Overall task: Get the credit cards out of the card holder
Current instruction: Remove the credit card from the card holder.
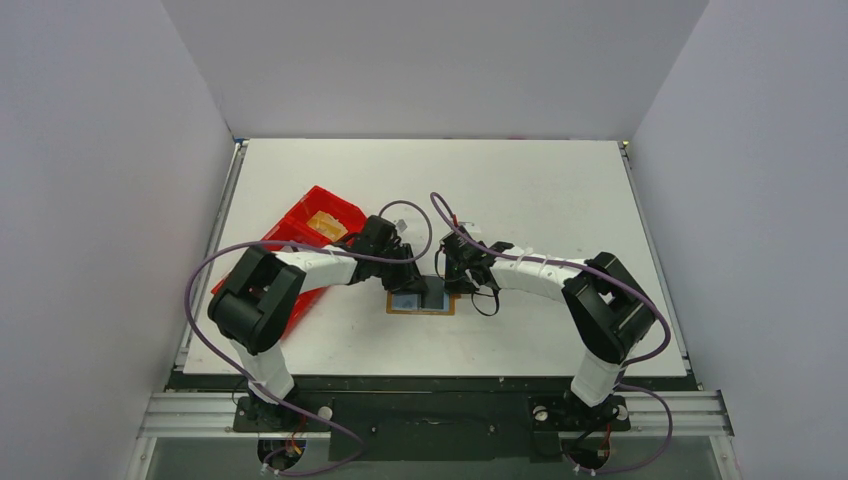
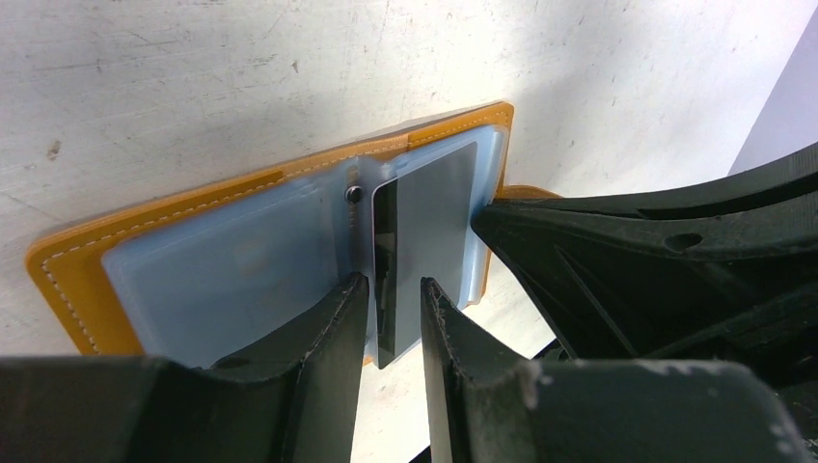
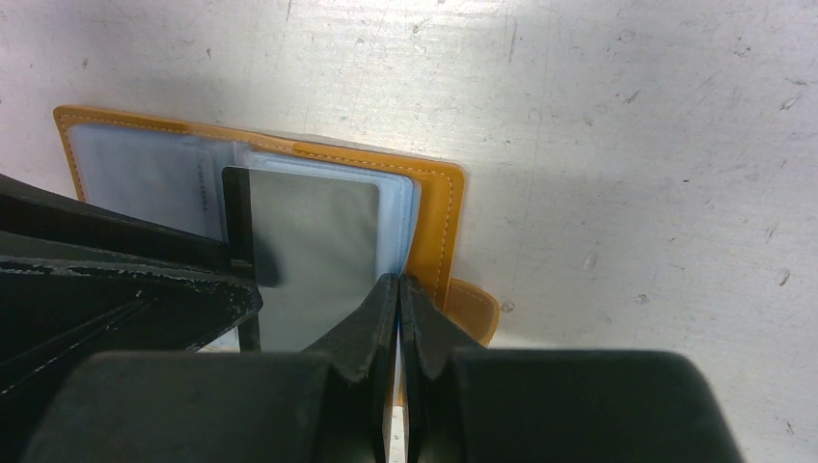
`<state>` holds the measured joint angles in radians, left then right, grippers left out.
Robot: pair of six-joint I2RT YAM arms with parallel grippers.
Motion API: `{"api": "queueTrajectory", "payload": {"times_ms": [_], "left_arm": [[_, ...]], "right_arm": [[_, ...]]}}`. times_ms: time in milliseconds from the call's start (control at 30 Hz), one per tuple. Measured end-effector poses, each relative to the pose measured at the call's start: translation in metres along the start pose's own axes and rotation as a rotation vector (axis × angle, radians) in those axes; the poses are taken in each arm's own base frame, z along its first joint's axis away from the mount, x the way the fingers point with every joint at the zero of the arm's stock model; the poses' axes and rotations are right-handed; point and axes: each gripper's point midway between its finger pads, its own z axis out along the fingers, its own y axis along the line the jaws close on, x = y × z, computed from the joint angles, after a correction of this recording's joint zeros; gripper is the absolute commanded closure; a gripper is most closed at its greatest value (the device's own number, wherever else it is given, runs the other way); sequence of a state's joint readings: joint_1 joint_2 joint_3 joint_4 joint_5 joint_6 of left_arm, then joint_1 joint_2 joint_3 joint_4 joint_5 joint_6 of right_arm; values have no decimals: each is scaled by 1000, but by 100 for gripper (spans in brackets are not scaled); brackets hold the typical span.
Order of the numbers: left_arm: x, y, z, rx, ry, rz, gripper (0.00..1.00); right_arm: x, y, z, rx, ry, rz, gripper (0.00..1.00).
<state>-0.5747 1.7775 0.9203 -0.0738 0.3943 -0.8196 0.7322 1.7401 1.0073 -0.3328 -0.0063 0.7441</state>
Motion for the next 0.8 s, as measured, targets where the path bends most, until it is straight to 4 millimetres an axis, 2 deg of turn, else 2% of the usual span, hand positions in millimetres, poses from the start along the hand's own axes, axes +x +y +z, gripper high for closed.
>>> {"api": "queueTrajectory", "payload": {"times_ms": [233,600,800], "left_arm": [[2,-3,1,16,11,-13,80],[1,-5,1,22,10,-25,100],[1,-5,1,25,11,-31,100]], "right_arm": [[0,0,0,0,0,0,100],[0,0,1,0,0,0,100],[0,0,1,1,0,0,100]]}}
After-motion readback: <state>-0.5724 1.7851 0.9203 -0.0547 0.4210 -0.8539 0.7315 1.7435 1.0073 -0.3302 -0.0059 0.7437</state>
